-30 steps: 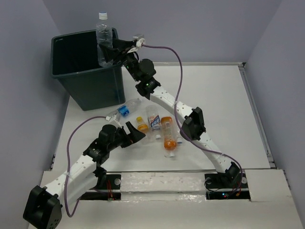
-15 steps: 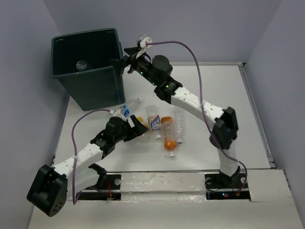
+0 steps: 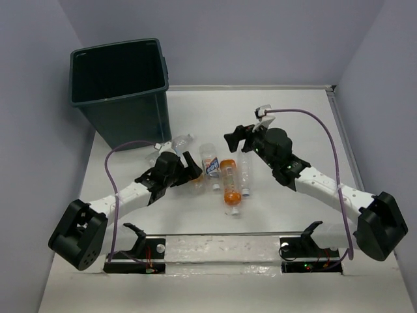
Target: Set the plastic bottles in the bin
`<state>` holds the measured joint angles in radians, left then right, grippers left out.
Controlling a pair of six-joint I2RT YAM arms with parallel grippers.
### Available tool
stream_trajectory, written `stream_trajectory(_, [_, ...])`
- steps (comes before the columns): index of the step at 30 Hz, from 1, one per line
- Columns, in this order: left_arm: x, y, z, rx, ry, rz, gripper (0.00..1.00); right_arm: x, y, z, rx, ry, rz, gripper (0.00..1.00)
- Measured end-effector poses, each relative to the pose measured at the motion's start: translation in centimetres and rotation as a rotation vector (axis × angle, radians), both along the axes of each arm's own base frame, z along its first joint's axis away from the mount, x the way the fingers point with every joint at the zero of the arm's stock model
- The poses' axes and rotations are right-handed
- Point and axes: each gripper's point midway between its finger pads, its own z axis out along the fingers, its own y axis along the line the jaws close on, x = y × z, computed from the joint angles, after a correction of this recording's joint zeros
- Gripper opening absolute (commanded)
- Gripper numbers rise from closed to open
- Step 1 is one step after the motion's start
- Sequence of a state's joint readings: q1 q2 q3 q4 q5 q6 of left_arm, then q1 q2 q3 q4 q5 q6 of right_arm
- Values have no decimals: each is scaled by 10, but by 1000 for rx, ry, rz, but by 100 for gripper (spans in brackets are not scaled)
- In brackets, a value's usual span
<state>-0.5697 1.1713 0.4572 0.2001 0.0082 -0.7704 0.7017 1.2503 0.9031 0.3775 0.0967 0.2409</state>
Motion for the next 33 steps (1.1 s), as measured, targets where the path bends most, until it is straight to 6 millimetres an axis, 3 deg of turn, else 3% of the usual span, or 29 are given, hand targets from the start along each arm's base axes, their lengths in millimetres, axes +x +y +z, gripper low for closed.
stream_trajectory(1, [2, 0, -2, 10, 2, 2, 92, 1, -12, -43, -41, 98, -31, 94])
stream_trajectory(4, [7, 0, -7, 40, 11, 2, 87, -5, -43, -119, -118, 289, -101, 98])
stream_trajectory(7, [11, 0, -11, 64, 13, 1, 82, -12, -63, -157, -160, 399, -149, 100])
stream_trajectory(14, [14, -1, -32, 110, 60, -9, 65, -3, -84, -197, -201, 519, -252, 100])
stream_trajectory(19, [15, -2, -32, 115, 50, -13, 54, 0, -88, -224, -245, 600, -279, 97])
stream_trajectory(24, [9, 5, -22, 142, 39, -8, 52, 11, -84, -232, -255, 624, -290, 93])
stream_trajectory(28, [1, 7, 13, 137, -26, -19, 52, 21, -79, -238, -258, 640, -300, 78])
stream_trajectory(30, [2, 5, 41, 126, -79, -29, 52, 22, -80, -244, -267, 652, -310, 76])
stream_trajectory(33, [12, 2, 107, 111, -204, -30, 52, 23, -84, -248, -275, 658, -329, 70])
